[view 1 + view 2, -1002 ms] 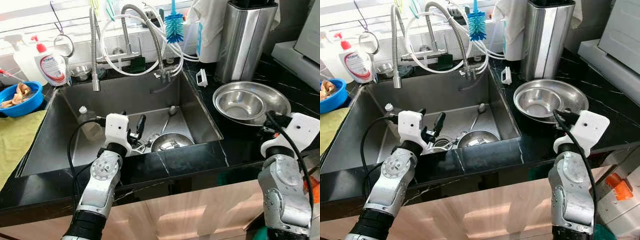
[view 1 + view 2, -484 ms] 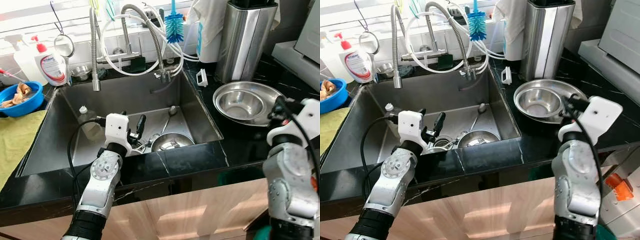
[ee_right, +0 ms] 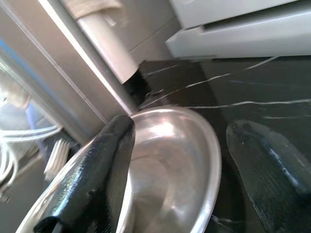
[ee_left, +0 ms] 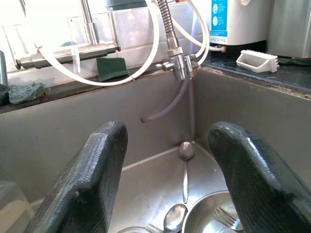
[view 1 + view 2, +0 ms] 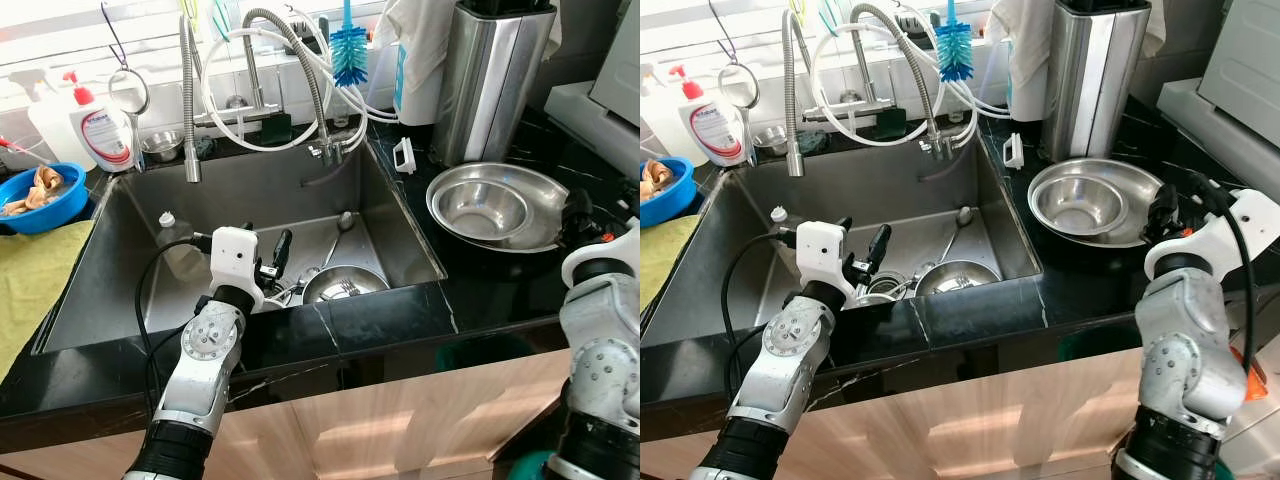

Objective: Kitchen organization

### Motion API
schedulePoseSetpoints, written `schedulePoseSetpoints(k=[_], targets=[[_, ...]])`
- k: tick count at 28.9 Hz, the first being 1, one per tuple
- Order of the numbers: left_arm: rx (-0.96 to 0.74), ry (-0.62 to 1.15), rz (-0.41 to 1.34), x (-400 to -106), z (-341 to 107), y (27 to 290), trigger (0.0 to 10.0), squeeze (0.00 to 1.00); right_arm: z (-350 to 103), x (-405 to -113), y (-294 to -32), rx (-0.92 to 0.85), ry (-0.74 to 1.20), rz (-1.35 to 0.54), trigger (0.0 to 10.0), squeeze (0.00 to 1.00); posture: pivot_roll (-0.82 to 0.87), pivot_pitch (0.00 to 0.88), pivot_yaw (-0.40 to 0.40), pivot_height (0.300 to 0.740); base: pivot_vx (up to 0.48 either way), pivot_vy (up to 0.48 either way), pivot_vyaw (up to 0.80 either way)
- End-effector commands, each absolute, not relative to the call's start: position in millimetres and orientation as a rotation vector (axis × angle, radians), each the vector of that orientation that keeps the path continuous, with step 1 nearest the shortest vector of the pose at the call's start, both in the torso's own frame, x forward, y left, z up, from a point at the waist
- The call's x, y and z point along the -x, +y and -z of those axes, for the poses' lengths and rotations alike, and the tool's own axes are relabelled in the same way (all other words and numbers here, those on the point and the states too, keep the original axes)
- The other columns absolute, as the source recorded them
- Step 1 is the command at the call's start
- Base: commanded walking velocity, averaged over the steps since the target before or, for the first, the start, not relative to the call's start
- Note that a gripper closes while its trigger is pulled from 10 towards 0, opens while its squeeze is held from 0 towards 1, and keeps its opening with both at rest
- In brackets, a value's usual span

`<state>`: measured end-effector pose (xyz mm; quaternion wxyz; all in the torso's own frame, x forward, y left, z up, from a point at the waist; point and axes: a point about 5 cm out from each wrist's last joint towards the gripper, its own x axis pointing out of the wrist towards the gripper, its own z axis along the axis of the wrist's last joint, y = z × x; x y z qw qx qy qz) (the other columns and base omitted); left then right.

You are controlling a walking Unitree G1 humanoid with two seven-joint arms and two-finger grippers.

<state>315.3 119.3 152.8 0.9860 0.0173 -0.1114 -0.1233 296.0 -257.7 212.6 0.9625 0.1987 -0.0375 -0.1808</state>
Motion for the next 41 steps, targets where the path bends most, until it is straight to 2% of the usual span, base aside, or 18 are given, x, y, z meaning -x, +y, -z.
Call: schedulePoseSetpoints(k=[1, 5, 10, 16, 24, 41], targets=[[-0.057, -0.228, 0.237, -316.5, -153.5, 122.9, 10.0, 0.0, -217.0, -299.5, -255.9, -0.402, -0.062, 0.331, 10.0, 0.0, -0.12, 0.0, 0.1, 0.74, 0.0, 0.0, 0.0], [-0.055, -0.229, 0.238, -316.5, -153.5, 122.2, 10.0, 0.0, -222.8, -300.6, -262.7, -0.381, -0.055, 0.311, 10.0, 0.0, -0.12, 0.0, 0.098, 0.74, 0.0, 0.0, 0.0], [-0.053, -0.229, 0.24, -315.8, -152.6, 121.4, 10.0, 0.0, -223.4, -299.5, -259.4, -0.278, 0.038, 0.131, 10.0, 0.0, -0.12, 0.0, 0.096, 0.74, 0.0, 0.0, 0.0], [-0.053, -0.224, 0.244, -316.5, -151.1, 119.8, 10.0, 0.0, -207.8, -293.7, -276.5, -0.184, 0.136, 0.124, 10.0, 0.0, -0.13, 0.0, 0.092, 0.74, 0.0, 0.0, 0.0], [-0.051, -0.228, 0.238, -317.4, -152.2, 120.4, 10.0, 0.0, -201.7, -290.1, -292.5, -0.245, 0.165, 0.1, 10.0, 0.0, -0.13, 0.0, 0.09, 0.74, 0.0, 0.0, 0.0], [-0.051, -0.238, 0.222, -320.2, -155.0, 122.6, 10.0, 0.0, -231.5, -300.9, -299.1, -0.253, 0.066, 0.037, 10.0, 0.0, -0.13, 0.0, 0.09, 0.74, 0.0, 0.0, 0.0]])
